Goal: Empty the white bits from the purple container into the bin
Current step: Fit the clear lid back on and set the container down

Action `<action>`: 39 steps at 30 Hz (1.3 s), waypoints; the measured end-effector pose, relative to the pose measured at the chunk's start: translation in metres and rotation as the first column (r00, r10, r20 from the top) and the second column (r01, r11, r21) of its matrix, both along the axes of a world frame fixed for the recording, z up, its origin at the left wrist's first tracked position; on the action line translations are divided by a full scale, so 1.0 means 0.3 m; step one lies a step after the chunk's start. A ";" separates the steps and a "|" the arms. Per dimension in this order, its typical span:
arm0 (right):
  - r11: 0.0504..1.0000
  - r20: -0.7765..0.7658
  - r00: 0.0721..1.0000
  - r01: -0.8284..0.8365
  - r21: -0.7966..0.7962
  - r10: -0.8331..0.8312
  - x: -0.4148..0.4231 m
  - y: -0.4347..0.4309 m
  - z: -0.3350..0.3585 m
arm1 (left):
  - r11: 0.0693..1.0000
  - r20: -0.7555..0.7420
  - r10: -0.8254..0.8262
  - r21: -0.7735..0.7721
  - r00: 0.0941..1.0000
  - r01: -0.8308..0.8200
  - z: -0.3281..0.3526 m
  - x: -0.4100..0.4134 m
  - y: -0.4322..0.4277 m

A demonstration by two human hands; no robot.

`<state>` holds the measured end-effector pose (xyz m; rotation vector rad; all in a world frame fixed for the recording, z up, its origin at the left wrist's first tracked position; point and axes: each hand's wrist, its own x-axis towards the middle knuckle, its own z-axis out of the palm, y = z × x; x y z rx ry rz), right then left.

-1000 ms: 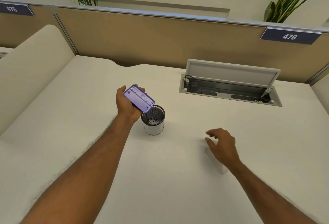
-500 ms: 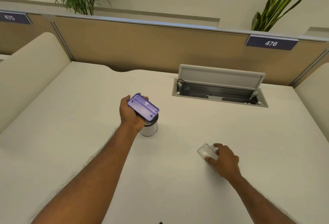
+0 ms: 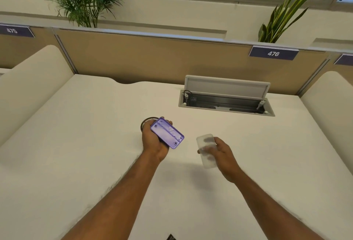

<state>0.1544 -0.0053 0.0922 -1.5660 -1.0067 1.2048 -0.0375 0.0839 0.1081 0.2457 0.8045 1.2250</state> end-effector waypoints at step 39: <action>0.932 0.656 0.755 -0.234 0.277 -0.005 -0.253 -0.001 0.035 | 0.989 0.132 -0.143 -0.012 0.981 0.146 -0.054 0.110 -0.205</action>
